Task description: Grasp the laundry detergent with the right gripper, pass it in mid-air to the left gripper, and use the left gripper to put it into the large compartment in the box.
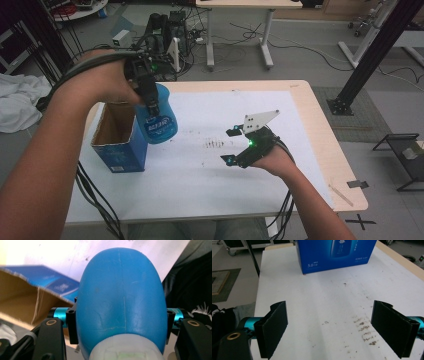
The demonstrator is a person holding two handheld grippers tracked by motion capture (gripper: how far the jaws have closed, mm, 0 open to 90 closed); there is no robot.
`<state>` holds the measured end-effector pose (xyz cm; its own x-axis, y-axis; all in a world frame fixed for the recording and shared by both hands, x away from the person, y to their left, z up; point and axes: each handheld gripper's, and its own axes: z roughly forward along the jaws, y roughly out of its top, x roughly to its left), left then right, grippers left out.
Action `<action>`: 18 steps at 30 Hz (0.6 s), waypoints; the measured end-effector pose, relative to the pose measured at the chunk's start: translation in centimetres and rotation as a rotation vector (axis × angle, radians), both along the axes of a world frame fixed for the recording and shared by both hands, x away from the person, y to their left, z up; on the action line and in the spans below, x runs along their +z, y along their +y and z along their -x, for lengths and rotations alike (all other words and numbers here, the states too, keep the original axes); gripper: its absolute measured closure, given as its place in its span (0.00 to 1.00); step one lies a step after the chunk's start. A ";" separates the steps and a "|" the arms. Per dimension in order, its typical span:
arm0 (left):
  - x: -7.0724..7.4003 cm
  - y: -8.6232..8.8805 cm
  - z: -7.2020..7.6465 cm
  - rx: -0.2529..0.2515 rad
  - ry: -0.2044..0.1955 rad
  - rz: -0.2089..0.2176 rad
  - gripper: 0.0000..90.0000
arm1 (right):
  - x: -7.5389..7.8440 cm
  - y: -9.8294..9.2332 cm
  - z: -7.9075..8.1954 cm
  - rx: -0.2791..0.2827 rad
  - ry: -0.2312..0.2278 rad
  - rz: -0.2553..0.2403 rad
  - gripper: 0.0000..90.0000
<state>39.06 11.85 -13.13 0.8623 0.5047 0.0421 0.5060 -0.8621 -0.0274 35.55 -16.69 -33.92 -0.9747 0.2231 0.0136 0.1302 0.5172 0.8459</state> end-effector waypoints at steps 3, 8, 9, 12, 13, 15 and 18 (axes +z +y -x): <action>0.4 0.8 -0.3 0.041 -0.003 0.002 0.43 | -0.1 0.0 0.0 -0.003 0.001 0.004 0.15; 1.8 3.2 -0.7 0.154 -0.014 0.034 0.43 | -0.1 0.0 -0.3 -0.007 0.002 0.013 0.15; 2.1 3.7 -0.8 0.156 -0.006 0.028 0.43 | -0.2 0.1 -0.3 -0.006 -0.004 0.012 0.15; 2.4 4.4 -0.9 0.198 -0.012 0.041 0.43 | -0.1 0.0 -0.5 -0.001 -0.001 0.035 0.15; 2.8 5.2 -1.1 0.220 -0.003 0.036 0.43 | -0.2 0.1 -0.5 -0.003 0.000 0.034 0.15; 2.9 6.0 -1.3 0.265 -0.007 0.048 0.43 | -0.2 0.2 -0.5 -0.001 -0.002 0.033 0.15; 3.1 7.2 -1.6 0.308 -0.002 0.049 0.43 | -0.3 0.3 -0.6 -0.003 0.002 0.038 0.15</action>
